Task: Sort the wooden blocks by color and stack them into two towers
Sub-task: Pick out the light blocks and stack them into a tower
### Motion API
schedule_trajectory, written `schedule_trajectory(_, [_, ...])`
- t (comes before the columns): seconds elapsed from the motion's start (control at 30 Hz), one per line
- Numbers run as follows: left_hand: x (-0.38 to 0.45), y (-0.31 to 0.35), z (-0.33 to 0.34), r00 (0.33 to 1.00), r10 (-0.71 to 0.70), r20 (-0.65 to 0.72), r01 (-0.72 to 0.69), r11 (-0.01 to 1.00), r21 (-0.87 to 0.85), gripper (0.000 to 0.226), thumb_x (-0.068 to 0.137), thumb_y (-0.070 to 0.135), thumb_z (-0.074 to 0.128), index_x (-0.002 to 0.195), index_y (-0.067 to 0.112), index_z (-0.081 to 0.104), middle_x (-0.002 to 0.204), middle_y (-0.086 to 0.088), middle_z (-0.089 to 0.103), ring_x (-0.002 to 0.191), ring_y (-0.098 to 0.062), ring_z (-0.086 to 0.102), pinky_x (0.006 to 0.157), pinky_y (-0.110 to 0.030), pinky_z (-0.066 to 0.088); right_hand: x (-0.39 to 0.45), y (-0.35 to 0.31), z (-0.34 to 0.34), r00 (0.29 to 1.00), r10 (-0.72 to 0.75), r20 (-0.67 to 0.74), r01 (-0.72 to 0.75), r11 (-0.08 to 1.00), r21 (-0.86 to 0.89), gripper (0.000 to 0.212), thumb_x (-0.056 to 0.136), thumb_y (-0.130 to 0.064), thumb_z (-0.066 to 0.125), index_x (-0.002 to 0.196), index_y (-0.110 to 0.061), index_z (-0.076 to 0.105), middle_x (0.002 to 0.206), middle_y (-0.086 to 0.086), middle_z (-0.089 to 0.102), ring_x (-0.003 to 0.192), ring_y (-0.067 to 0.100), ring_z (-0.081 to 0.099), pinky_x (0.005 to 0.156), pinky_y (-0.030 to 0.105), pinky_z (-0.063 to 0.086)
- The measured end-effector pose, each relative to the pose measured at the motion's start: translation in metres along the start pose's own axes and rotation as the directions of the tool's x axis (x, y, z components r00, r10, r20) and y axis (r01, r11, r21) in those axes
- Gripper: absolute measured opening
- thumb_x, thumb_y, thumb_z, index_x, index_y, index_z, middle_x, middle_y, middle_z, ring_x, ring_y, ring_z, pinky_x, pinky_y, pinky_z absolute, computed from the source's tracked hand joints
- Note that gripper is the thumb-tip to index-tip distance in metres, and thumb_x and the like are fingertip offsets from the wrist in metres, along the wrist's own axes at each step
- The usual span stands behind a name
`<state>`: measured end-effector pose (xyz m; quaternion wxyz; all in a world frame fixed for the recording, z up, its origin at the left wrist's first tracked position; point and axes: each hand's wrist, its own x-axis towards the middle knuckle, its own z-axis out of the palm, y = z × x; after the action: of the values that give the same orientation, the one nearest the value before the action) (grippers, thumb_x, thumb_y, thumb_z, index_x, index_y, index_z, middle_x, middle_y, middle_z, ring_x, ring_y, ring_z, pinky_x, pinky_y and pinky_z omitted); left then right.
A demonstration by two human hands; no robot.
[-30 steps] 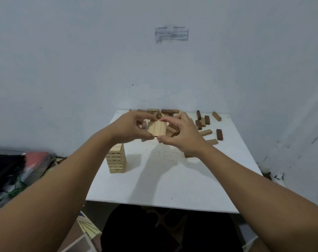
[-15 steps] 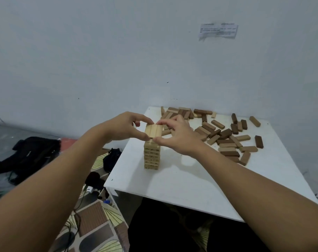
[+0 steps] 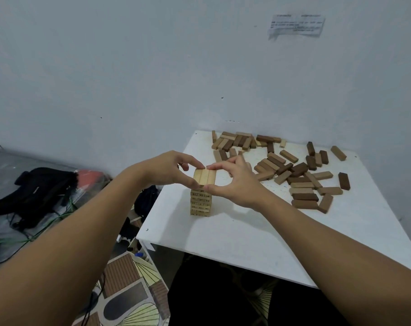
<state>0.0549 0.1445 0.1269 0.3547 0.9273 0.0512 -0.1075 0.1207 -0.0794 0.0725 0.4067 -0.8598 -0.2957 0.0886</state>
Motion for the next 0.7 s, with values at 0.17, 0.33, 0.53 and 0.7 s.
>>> schedule_trajectory(0.17, [0.0,-0.005,-0.001,1.0,-0.017,0.025,0.018,0.998,-0.054,0.061,0.075,0.037,0.093,0.129,0.05,0.066,0.124,0.009,0.057,0.108,-0.002,0.053,0.079,-0.023,0.042,-0.001,0.004,0.0,1.0,0.004,0.009,-0.004,1.0,0.0,0.057,0.072,-0.064,0.082,0.125,-0.053,0.062,0.12,-0.02,0.036,0.127,0.01,0.031,0.115,0.046,0.034])
schedule_trajectory(0.33, [-0.003,-0.015,0.0,0.999,-0.031,0.031,0.034,0.995,-0.092,0.082,0.069,0.032,0.097,0.139,0.05,0.058,0.125,0.01,0.056,0.111,-0.003,0.048,0.085,-0.026,0.043,-0.002,0.01,-0.002,1.0,0.008,0.017,-0.008,1.0,0.003,0.071,0.066,-0.073,0.08,0.131,-0.055,0.058,0.124,-0.02,0.036,0.128,0.012,0.032,0.115,0.045,0.036])
schedule_trajectory(0.53, [-0.002,-0.022,0.007,0.999,-0.039,0.005,0.039,0.977,-0.211,0.07,0.064,0.033,0.098,0.127,0.045,0.069,0.124,0.005,0.057,0.108,-0.006,0.049,0.096,-0.036,0.046,-0.001,0.016,-0.001,1.0,-0.001,0.031,0.0,1.0,0.024,0.067,0.064,-0.072,0.079,0.127,-0.056,0.061,0.125,-0.02,0.037,0.129,0.01,0.035,0.115,0.046,0.036])
schedule_trajectory(0.7, [0.001,-0.024,0.006,0.999,-0.037,0.012,0.039,0.97,-0.238,0.063,0.068,0.03,0.097,0.124,0.043,0.072,0.123,0.004,0.057,0.102,-0.009,0.051,0.091,-0.033,0.044,0.001,0.015,0.0,0.999,0.004,0.036,-0.005,1.0,0.023,0.069,0.06,-0.075,0.077,0.125,-0.056,0.061,0.123,-0.021,0.037,0.127,0.01,0.035,0.114,0.045,0.037])
